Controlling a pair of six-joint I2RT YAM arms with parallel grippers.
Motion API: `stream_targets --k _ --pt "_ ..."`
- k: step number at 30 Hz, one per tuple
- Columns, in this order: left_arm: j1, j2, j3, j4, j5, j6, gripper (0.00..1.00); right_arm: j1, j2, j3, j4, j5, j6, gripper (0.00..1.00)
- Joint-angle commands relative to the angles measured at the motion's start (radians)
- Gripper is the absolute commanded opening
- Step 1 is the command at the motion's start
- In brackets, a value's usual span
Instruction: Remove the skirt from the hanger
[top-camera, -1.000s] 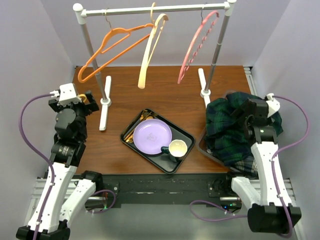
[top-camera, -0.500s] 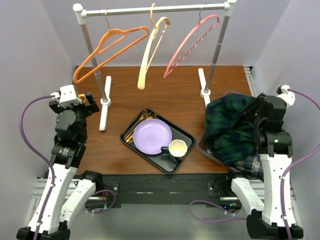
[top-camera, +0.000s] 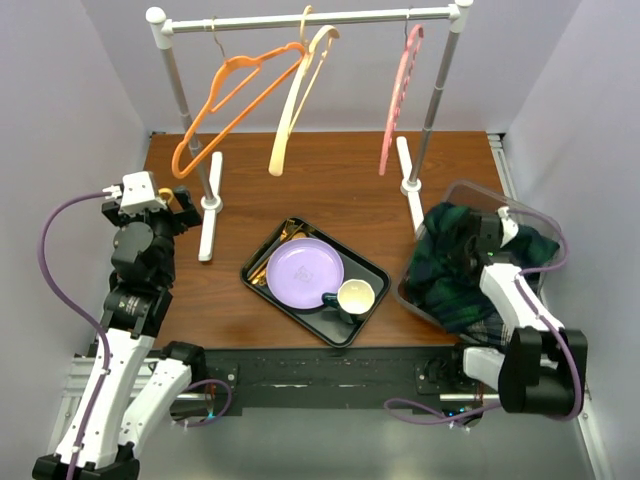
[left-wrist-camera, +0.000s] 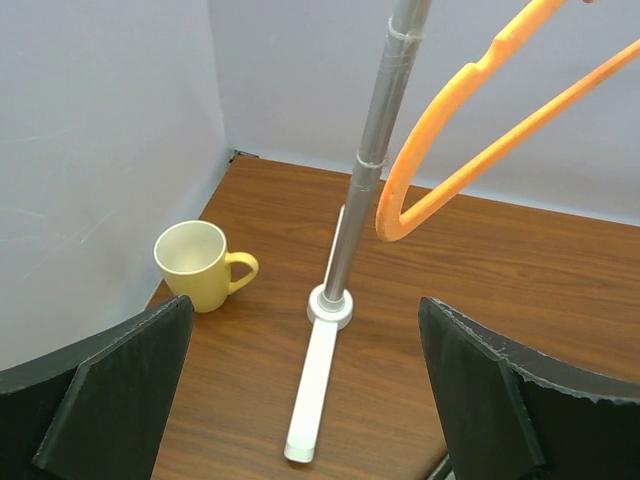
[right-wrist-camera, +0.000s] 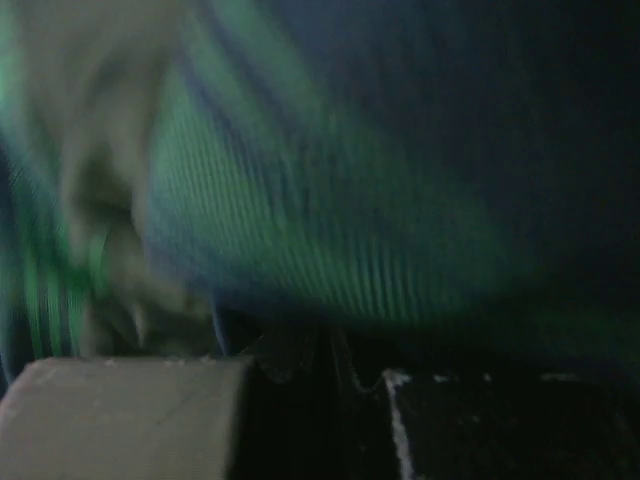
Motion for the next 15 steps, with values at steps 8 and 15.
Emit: stream_targets --k 8,15 --pt "-0.023 -0.034 -0.014 0.042 -0.043 -0.010 1.00 -0.014 0.033 0.079 -0.041 0.151 0.001 0.13" --pt "-0.023 -0.028 -0.015 0.044 -0.044 -0.010 1.00 -0.014 -0.154 0.306 -0.256 0.218 -0.082 0.41"
